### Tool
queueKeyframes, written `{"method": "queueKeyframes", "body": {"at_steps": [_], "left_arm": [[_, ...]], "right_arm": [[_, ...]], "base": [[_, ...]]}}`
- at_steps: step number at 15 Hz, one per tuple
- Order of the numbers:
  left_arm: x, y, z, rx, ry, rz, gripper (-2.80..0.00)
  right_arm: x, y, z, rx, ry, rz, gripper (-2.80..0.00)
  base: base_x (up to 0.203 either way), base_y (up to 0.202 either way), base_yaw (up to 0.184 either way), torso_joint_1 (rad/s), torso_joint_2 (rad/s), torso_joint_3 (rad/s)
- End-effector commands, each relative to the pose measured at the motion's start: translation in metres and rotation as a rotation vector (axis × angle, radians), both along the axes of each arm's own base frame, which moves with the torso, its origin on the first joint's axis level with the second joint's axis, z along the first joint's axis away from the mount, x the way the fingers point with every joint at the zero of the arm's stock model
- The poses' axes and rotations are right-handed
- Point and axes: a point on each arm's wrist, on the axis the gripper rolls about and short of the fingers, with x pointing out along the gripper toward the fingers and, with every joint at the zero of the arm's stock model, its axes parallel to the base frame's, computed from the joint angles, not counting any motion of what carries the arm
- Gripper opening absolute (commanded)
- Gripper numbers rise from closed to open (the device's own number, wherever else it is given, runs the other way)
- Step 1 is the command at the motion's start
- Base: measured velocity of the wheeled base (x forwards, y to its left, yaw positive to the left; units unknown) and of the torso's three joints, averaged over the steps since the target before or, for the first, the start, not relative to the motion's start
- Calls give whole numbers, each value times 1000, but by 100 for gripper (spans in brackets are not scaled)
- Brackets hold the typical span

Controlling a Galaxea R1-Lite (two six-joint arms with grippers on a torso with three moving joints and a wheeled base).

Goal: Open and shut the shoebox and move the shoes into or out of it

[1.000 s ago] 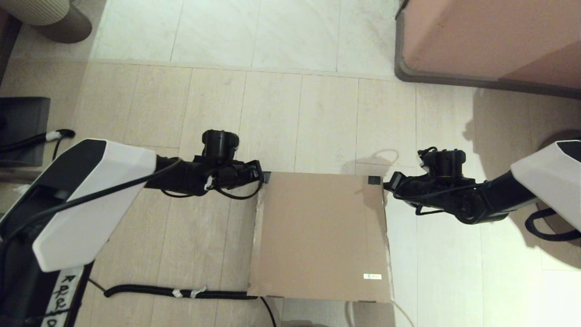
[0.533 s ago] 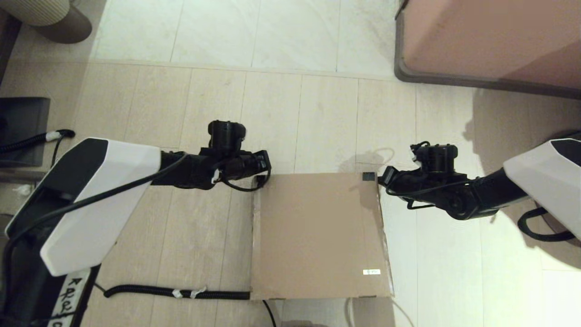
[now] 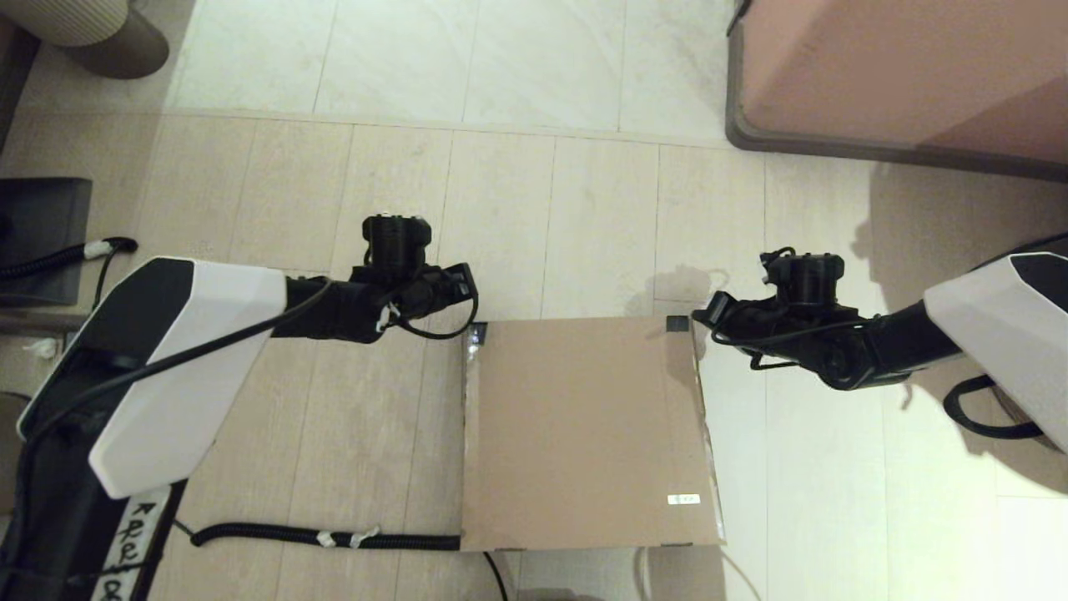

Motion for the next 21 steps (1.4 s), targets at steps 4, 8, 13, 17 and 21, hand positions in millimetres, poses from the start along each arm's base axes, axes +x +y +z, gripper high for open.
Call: {"method": "queueKeyframes", "body": {"at_steps": [4,8,13,17,21], "left_arm": [[-21,32,-26,71,142,42,-280],[-75,31,-58,120,319,-13,-280],[-86,6,-70,58,307,-56,-280],[-67,-4,-67,44,260,-62,-280],[-52,-12,-60,28,209,-67,-280]], "right_arm": [[-36,-13,-17,-30,106,-13,-280],[-70,-13,-37,-67,115,18,-280],[-68,3,-54,-61,128,59,-280],[-59,12,-56,-47,117,70,-280],[-52,11,-52,-38,98,59,-280]], "base": [[0,0,0,0,0,0],[0,0,0,0,0,0],[0,0,0,0,0,0],[0,0,0,0,0,0],[0,0,0,0,0,0]]}}
